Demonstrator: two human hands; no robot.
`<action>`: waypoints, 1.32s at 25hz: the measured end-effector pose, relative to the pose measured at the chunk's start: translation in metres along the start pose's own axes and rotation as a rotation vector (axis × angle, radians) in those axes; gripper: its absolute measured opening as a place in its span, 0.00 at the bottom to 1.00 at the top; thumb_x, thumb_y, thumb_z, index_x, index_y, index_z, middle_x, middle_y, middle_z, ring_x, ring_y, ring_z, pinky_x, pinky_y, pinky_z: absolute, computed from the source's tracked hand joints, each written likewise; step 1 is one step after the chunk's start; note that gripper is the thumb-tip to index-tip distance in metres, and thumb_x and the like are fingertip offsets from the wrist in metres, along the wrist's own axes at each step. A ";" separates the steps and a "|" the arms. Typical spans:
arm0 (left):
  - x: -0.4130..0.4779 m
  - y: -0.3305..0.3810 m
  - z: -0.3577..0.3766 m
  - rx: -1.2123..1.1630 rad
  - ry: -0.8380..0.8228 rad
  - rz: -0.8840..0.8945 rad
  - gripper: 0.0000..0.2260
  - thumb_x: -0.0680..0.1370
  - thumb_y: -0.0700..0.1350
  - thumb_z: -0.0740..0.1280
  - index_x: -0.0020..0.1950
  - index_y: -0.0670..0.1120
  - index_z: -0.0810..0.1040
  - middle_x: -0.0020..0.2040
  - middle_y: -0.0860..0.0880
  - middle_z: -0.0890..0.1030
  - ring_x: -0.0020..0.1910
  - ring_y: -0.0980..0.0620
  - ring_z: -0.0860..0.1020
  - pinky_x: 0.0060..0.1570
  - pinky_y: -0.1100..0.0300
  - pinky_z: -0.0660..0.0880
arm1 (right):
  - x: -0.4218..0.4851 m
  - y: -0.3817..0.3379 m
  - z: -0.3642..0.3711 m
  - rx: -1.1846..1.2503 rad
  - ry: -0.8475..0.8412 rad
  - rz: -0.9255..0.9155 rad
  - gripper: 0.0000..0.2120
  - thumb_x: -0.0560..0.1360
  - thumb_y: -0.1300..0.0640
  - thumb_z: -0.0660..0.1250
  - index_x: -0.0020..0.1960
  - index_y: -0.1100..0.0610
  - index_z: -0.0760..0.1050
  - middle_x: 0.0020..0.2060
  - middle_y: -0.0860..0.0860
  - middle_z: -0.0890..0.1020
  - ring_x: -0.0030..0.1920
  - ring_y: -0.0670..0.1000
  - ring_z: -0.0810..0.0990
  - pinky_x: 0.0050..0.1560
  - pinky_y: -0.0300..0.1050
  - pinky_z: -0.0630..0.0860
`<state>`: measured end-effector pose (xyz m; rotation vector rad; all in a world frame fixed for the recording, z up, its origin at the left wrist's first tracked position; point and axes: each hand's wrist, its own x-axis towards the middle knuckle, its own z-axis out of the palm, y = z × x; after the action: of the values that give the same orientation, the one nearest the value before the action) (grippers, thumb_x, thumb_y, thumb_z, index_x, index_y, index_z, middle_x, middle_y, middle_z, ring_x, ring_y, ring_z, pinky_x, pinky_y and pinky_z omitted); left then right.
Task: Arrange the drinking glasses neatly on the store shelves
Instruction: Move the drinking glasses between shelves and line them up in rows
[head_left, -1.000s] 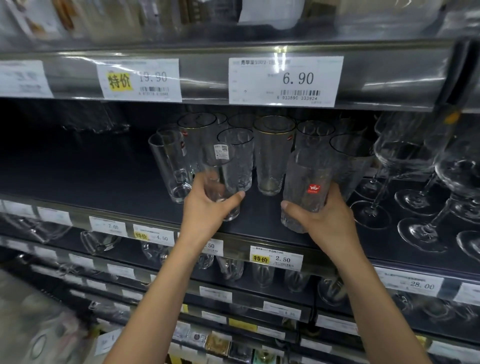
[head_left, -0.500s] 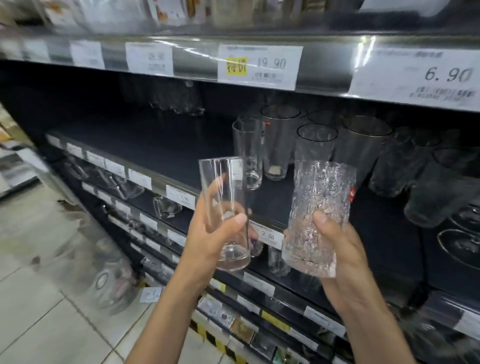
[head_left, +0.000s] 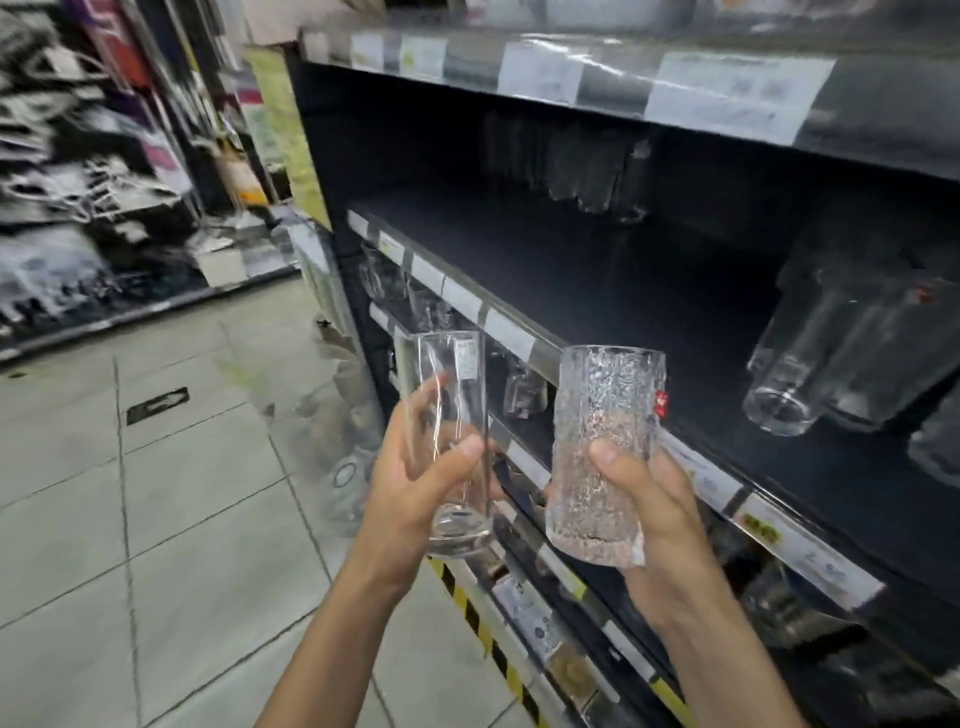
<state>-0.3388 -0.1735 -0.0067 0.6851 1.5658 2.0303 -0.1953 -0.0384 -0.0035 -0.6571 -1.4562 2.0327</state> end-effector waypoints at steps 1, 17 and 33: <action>0.006 0.003 -0.012 -0.008 0.008 0.009 0.35 0.66 0.55 0.78 0.71 0.58 0.70 0.55 0.36 0.80 0.45 0.30 0.81 0.49 0.38 0.79 | 0.007 0.001 0.013 -0.005 -0.012 0.008 0.34 0.59 0.42 0.77 0.63 0.49 0.78 0.57 0.52 0.84 0.57 0.56 0.83 0.63 0.63 0.75; 0.169 0.018 -0.161 0.042 -0.083 -0.030 0.29 0.64 0.56 0.77 0.64 0.68 0.74 0.57 0.40 0.81 0.52 0.38 0.81 0.57 0.32 0.76 | 0.150 0.028 0.145 -0.049 0.066 0.008 0.40 0.57 0.37 0.79 0.66 0.48 0.76 0.57 0.53 0.84 0.57 0.57 0.83 0.55 0.58 0.80; 0.393 0.012 -0.116 0.135 -0.479 -0.042 0.26 0.71 0.62 0.71 0.64 0.68 0.63 0.49 0.56 0.84 0.44 0.53 0.85 0.44 0.59 0.81 | 0.296 -0.004 0.160 -0.136 0.412 -0.126 0.36 0.55 0.36 0.77 0.61 0.42 0.77 0.56 0.46 0.84 0.55 0.50 0.84 0.59 0.62 0.78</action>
<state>-0.7125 -0.0074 0.0169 1.0866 1.4184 1.5832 -0.5173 0.0539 0.0256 -0.9508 -1.3550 1.5953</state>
